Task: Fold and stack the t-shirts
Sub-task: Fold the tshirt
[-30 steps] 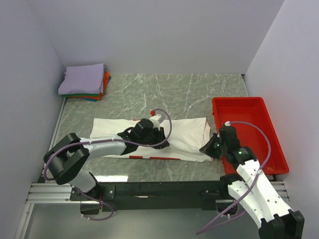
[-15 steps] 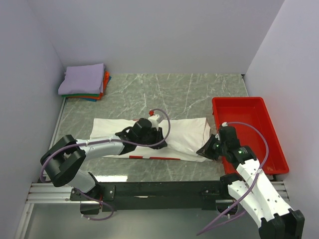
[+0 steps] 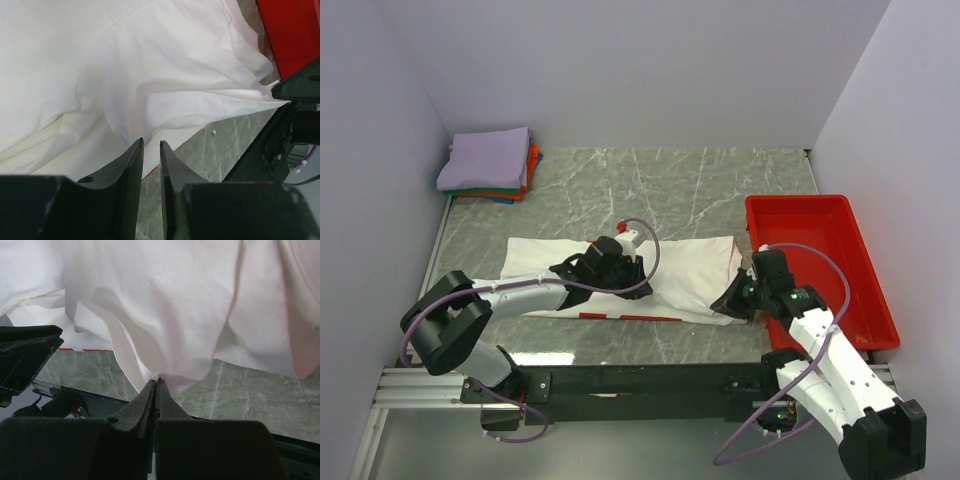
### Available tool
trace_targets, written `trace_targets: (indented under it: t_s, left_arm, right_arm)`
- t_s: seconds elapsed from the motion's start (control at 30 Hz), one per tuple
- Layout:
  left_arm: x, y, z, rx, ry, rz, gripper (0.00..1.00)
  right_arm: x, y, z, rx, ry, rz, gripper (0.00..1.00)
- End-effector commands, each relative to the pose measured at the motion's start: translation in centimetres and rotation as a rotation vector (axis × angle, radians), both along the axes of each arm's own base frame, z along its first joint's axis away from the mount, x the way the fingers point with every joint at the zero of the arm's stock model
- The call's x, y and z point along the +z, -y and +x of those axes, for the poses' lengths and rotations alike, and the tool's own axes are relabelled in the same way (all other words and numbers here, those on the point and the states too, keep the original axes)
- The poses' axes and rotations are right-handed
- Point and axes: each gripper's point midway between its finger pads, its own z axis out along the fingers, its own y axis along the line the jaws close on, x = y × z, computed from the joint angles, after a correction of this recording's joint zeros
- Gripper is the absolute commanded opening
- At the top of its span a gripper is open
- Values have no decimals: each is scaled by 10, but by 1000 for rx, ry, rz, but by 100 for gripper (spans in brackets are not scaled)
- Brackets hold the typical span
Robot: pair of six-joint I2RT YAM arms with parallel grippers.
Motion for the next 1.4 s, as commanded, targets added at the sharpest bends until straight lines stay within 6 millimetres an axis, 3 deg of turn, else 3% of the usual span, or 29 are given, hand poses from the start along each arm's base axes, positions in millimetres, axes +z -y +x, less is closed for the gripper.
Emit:
trace_targets:
  t_s: [0.0,0.1,0.23,0.43,0.67,0.77,1.0,1.17,1.27,1.37]
  left_arm:
    - [10,0,-6,-42,25,-37,26]
    - [16,3,-7,-52,32,-63,40]
    - [20,6,-3,-53,43,-62,49]
    - [22,18,3,-71,42,-65,50]
    - [26,34,10,-108,54,-83,50]
    - [19,41,11,-132,39,-75,51]
    - [4,55,3,-198,-6,-78,53]
    - [5,57,-7,-227,-17,-108,52]
    - [2,56,-8,-225,-23,-104,49]
    - [2,55,-11,-219,-25,-118,37]
  right_arm:
    - [0,1,1,10,38,-10,0]
    - [-15,6,-10,3,14,-27,0]
    - [-34,6,-27,-6,-30,-17,0]
    - [-48,10,-40,-25,-45,-14,0]
    - [-49,11,-38,-27,-42,-27,0]
    - [-48,10,-35,-30,-36,-27,0]
    - [-48,12,-30,-36,-28,-42,0]
    - [-42,16,-25,-51,-8,-70,0]
    - [-36,20,-19,-62,8,-95,0]
    - [-25,23,-9,-77,39,-113,0]
